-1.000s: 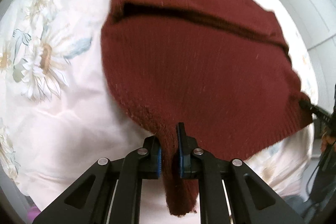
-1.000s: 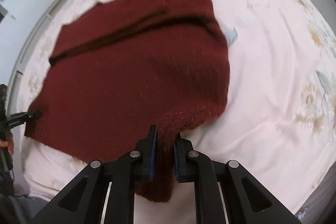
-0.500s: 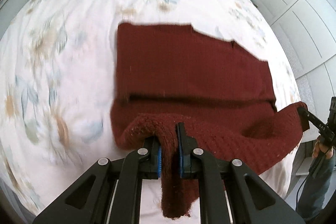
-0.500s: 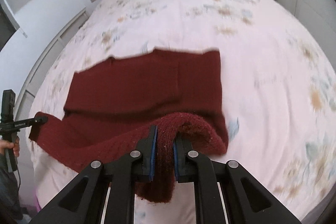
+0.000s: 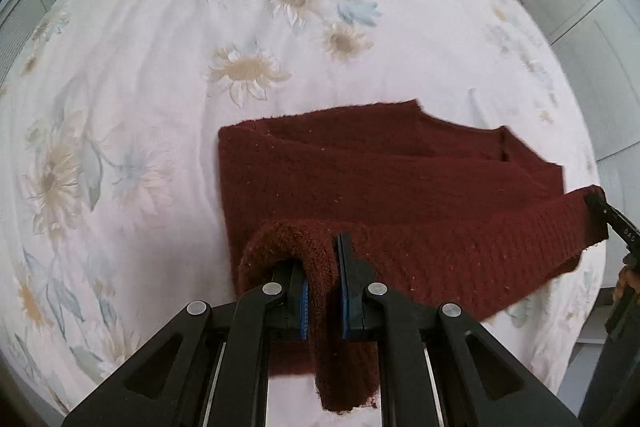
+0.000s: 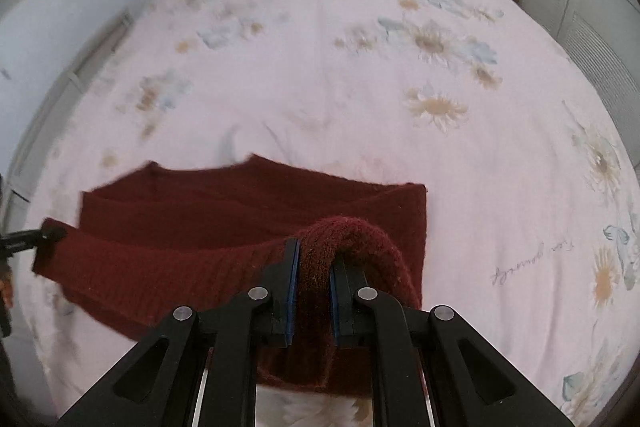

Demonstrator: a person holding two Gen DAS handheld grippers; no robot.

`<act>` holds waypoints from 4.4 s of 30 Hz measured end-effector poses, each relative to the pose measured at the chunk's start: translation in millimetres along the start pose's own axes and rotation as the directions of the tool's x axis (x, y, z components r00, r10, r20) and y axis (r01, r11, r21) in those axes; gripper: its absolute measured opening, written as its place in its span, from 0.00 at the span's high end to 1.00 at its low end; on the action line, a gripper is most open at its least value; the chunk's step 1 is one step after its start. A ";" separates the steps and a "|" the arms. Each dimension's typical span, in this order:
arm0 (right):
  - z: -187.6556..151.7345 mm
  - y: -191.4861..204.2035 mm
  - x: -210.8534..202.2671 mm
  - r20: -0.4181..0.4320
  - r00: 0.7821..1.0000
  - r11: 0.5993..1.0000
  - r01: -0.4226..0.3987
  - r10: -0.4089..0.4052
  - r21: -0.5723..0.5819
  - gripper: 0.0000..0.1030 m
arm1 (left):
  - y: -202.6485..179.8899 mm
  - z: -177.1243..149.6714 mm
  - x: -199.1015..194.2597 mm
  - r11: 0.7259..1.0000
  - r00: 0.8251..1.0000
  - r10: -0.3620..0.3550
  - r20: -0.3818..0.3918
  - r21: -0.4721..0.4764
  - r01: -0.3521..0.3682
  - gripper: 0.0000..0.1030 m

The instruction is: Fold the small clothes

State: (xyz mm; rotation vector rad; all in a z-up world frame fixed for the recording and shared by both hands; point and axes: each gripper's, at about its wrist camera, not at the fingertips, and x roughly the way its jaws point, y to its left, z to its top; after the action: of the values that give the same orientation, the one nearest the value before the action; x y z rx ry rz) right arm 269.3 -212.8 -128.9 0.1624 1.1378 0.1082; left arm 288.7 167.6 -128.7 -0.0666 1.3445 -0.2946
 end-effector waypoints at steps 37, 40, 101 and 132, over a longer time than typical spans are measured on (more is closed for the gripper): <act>-42.8 69.6 5.6 0.117 0.991 0.988 0.080 -0.065 -0.130 0.17 | -91.6 -17.4 9.2 0.977 0.962 0.172 0.211 0.091 -0.194 0.01; -64.1 85.9 17.3 0.144 0.987 0.981 0.095 -0.071 -0.166 0.16 | -102.8 -35.8 24.3 0.966 0.947 0.192 0.258 0.119 -0.228 0.01; -137.2 14.1 -24.1 0.116 0.967 0.970 0.235 -0.227 -0.067 0.15 | 90.3 -47.9 41.1 0.954 0.997 0.027 0.067 -0.299 -0.006 0.01; -148.0 -62.2 -69.0 0.174 0.960 0.972 0.199 -0.218 0.122 0.15 | -77.4 12.6 -49.9 0.974 0.970 -0.223 0.102 -0.025 0.226 0.76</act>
State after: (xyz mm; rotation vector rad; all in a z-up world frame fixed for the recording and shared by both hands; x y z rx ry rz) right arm 106.2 -274.7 -139.3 0.1405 0.9676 -0.1521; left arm 277.9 104.0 -61.7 -0.2620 1.2454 -0.4526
